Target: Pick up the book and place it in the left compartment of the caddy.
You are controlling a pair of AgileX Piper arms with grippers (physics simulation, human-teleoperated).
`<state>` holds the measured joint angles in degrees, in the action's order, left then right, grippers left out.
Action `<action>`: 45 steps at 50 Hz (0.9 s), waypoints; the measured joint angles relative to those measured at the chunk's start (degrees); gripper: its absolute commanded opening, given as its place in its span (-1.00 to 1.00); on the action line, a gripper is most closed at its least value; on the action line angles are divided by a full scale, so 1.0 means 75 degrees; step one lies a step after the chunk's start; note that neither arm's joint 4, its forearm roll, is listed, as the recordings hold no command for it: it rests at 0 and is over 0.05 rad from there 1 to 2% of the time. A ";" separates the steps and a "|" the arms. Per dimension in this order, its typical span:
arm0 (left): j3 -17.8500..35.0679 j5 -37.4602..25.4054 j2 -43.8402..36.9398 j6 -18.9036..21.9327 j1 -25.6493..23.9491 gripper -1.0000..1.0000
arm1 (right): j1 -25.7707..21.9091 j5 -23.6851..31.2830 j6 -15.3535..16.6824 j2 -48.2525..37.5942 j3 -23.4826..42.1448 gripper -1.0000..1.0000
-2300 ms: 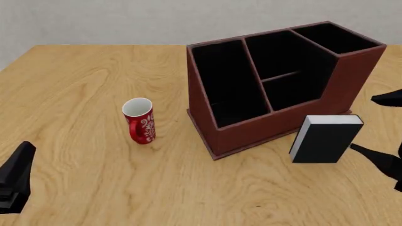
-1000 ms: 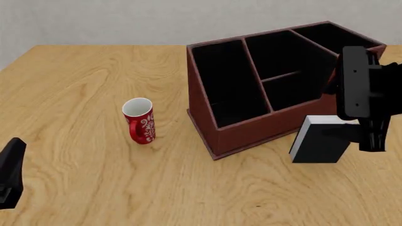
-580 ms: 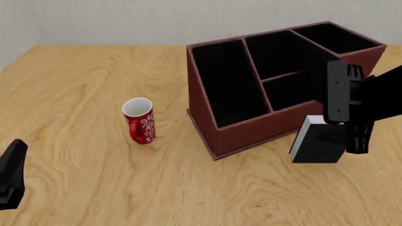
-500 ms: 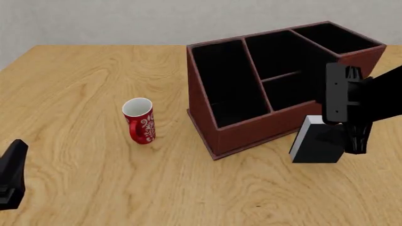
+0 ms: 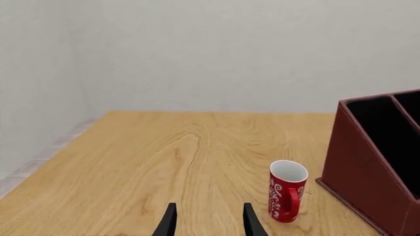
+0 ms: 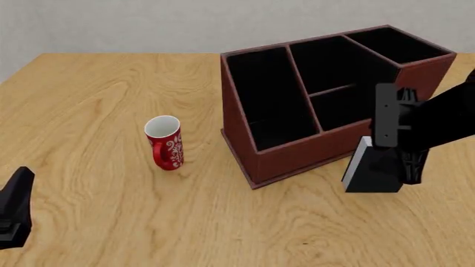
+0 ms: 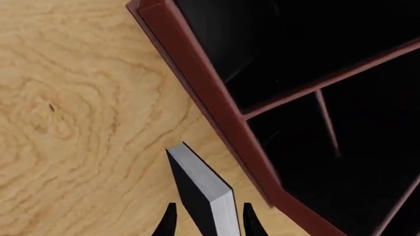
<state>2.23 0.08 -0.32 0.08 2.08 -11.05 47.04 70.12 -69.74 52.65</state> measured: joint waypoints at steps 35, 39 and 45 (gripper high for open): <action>-0.0157 0.0097 0.0021 -0.0012 0.0099 1.00 | 0.0460 -0.0623 0.0099 -0.0560 -0.0478 1.00; -0.0163 0.0104 0.0018 -0.0006 0.0099 1.00 | 0.0490 -0.0649 0.0121 -0.0581 -0.0499 -1.00; -0.0177 0.0123 0.0017 -0.0003 0.0097 1.00 | 0.0453 -0.0602 0.0238 -0.0498 -0.0490 -1.00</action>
<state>0.90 1.01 -0.20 0.05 2.80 -7.66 42.52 71.90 -73.48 48.97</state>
